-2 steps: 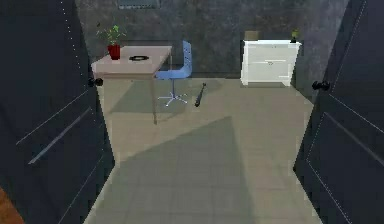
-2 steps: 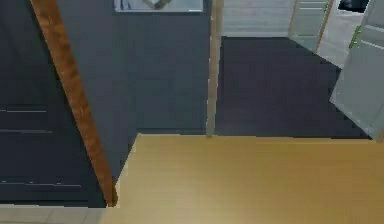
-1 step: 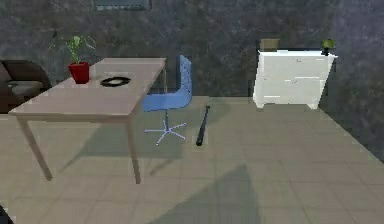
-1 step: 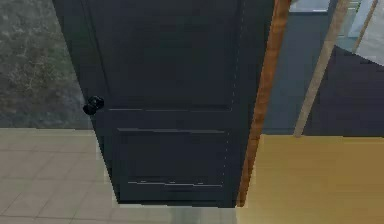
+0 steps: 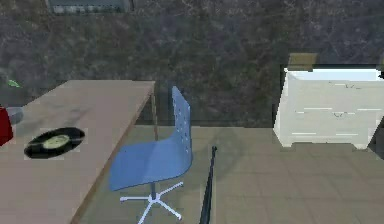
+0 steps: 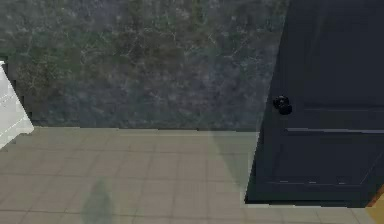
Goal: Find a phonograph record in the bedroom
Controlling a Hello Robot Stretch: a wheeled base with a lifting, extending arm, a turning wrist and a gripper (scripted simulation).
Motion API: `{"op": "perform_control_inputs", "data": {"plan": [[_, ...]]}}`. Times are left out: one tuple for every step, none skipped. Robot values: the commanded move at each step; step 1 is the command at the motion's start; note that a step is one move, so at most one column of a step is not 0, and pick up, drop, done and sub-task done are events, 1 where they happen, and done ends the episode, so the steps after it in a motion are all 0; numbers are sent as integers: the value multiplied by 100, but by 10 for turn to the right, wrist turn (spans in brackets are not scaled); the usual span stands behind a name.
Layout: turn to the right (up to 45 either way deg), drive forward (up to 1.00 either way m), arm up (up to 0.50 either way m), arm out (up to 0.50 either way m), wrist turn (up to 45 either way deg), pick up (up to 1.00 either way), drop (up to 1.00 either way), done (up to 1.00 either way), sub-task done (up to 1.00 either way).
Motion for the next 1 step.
{"op": "perform_control_inputs", "data": {"plan": [[120, 0, 0, 0, 0, 0, 0, 0, 0]]}}
